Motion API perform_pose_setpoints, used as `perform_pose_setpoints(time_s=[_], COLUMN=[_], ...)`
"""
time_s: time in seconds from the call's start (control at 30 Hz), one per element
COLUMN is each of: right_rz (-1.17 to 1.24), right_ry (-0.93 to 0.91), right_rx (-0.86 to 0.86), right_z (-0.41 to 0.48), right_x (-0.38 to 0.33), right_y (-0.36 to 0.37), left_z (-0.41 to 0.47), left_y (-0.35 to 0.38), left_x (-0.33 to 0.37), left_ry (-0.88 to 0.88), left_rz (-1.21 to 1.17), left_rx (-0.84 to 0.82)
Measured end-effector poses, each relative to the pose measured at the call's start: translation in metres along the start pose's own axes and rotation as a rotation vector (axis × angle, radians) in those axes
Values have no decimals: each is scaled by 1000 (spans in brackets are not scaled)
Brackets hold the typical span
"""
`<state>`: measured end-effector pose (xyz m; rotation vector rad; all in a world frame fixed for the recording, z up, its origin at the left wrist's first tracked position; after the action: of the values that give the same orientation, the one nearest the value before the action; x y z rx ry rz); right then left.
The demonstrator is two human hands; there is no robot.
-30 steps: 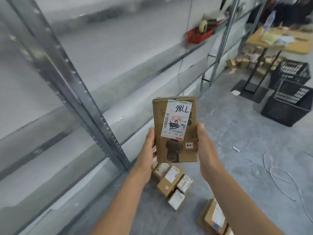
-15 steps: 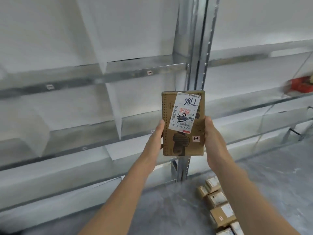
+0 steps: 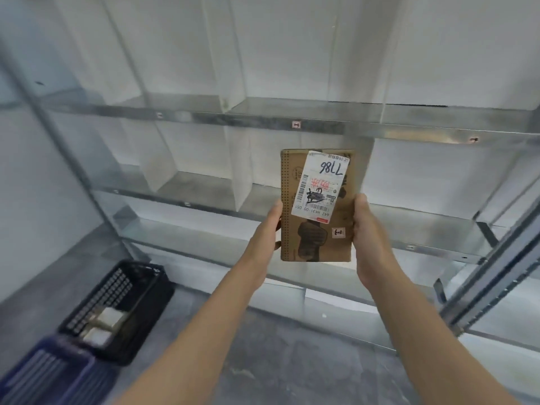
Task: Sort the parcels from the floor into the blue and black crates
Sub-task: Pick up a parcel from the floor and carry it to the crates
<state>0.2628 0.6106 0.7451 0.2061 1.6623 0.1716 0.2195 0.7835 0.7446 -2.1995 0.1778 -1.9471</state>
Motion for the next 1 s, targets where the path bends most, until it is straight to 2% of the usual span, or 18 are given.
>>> perform_pose_setpoints(time_s=[0.37,0.63,1.0], right_rz=[-43,-98,-202], right_ry=[104,225,427], right_rx=[-450,-675,-939], right_z=[7,-33,-107], right_x=[36,81,178], right_y=[131,207,332], left_z=[-58,-125,-208], left_y=[-99,-141,-240], left_x=[-36,-77,-177], left_ry=[-165,-323,-537], left_rz=[-72,-224,-407], left_rx=[499,784,1057])
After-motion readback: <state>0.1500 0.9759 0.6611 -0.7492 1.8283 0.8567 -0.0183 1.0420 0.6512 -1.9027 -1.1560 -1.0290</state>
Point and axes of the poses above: each hand's wrist, its own z-axis towards the middle knuckle, its own y-axis out of the palm, x = y × z, the point moved 6 cm from there along z, towards the middle knuckle, and after that the axes turned 13 degrees about z, right-handed, at the moved point
